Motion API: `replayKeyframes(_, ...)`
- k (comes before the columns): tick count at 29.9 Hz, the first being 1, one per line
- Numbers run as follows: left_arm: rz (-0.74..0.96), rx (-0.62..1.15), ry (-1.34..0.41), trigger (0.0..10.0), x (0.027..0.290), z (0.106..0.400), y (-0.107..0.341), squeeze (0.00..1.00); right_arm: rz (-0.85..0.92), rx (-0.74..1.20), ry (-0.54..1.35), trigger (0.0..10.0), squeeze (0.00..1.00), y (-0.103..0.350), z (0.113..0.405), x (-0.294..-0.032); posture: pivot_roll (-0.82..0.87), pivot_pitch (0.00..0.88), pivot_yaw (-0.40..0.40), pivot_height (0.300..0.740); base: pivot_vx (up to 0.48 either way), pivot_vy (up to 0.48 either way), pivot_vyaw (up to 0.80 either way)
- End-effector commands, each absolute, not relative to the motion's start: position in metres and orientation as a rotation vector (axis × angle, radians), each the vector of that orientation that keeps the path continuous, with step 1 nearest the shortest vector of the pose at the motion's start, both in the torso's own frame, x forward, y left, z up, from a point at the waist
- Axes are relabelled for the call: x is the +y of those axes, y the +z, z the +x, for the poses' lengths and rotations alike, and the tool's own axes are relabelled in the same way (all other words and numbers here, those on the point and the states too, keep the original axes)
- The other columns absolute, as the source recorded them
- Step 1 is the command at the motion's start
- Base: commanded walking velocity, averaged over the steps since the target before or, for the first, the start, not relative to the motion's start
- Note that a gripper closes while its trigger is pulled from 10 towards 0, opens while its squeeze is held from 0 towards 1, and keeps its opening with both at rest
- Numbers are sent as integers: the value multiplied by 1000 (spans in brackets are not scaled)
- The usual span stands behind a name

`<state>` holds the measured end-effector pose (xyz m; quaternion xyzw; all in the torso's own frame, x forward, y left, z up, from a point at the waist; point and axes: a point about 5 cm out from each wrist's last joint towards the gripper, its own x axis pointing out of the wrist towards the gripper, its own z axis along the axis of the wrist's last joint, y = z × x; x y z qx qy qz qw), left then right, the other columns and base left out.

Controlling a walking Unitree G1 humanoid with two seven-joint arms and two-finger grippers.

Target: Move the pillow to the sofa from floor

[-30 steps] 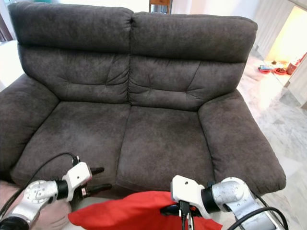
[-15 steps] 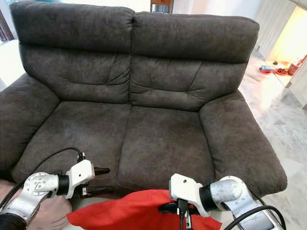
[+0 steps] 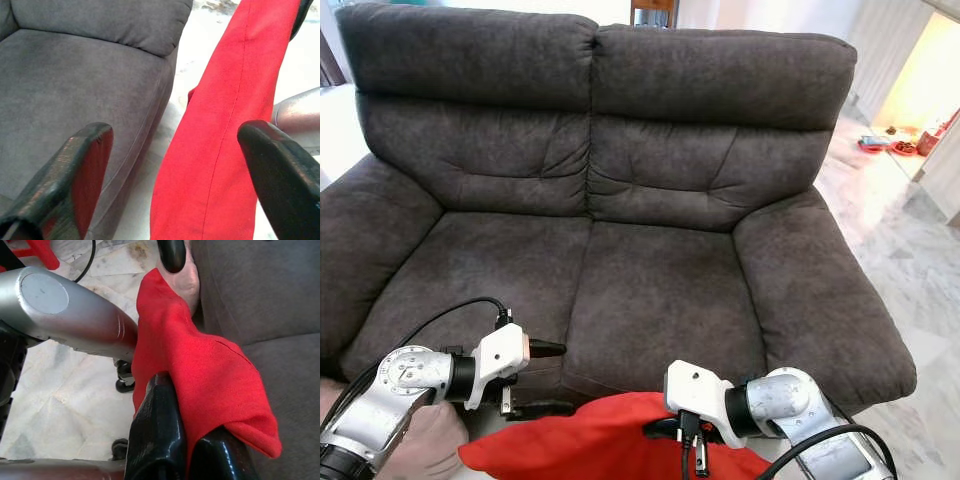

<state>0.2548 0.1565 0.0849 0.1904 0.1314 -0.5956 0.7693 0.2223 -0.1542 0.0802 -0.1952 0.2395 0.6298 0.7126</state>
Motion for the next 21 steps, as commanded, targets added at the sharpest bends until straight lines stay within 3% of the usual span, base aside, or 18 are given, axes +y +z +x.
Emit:
replayKeyframes(1,420,278,-1271,10000,155,258,84,1000,-456,383,1410,0,0,107,233,-145,59,15,-96,726,0,0,0)
replayKeyframes(2,430,259,-1238,10000,153,261,80,184,-468,353,1418,0,0,113,235,-141,59,15,-96,726,0,0,0)
replayKeyframes(3,430,259,-1238,10000,153,261,80,184,-468,353,1418,0,0,113,235,-141,59,15,-96,726,0,0,0)
replayKeyframes(4,430,259,-1230,10000,151,262,79,0,-464,324,1427,0,0,119,236,-137,60,15,-95,726,0,0,0)
replayKeyframes(11,403,319,-1259,10000,146,261,74,0,-465,213,1486,0,0,138,238,-118,57,13,-93,726,0,0,0)
replayKeyframes(21,394,433,-1363,10000,149,251,65,0,-465,196,1491,0,0,140,239,-112,62,11,-92,726,0,0,0)
